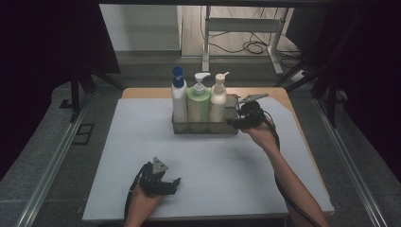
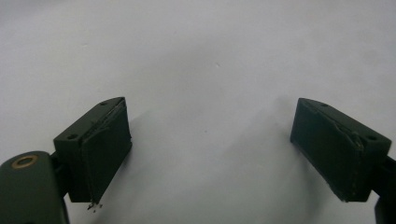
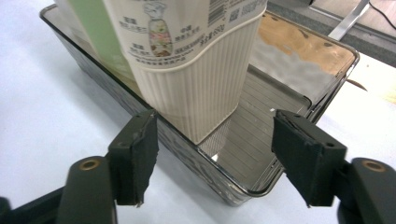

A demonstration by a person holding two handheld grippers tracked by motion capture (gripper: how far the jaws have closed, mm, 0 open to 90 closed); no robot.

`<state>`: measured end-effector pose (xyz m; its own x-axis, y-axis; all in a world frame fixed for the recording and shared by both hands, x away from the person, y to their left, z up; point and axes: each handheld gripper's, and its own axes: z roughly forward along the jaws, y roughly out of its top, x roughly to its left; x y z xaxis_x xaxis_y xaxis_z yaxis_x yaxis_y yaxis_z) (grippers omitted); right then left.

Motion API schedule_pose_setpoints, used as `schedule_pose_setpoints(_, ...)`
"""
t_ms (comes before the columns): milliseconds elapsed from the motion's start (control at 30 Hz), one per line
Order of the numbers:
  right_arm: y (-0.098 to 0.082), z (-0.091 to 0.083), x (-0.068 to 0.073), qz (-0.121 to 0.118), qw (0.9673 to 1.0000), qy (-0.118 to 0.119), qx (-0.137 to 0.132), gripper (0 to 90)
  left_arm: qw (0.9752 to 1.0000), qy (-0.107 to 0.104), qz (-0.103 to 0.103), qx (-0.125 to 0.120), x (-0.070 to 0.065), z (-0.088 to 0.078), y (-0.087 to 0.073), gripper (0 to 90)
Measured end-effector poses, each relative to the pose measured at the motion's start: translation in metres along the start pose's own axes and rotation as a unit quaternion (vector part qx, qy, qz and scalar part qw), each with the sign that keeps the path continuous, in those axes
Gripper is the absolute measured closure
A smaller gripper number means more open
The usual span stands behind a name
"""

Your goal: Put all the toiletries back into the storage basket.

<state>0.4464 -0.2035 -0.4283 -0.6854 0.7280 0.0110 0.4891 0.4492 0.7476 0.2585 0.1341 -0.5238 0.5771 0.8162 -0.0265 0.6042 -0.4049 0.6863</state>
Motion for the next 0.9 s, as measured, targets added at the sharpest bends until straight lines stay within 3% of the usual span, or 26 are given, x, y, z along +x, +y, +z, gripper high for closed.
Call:
schedule_pose_setpoints(533,-0.007,-0.020,0.011,-0.028,0.9996,0.005,-0.004,14.8,1.0000,0.000,-0.002,-0.002,0.000,0.000,0.000,11.9)
schedule_pose_setpoints(900,-0.016,-0.037,0.020,-0.045,0.9988,0.017,-0.004,9.7,1.0000,0.000,-0.001,-0.001,0.000,0.000,0.000,11.9)
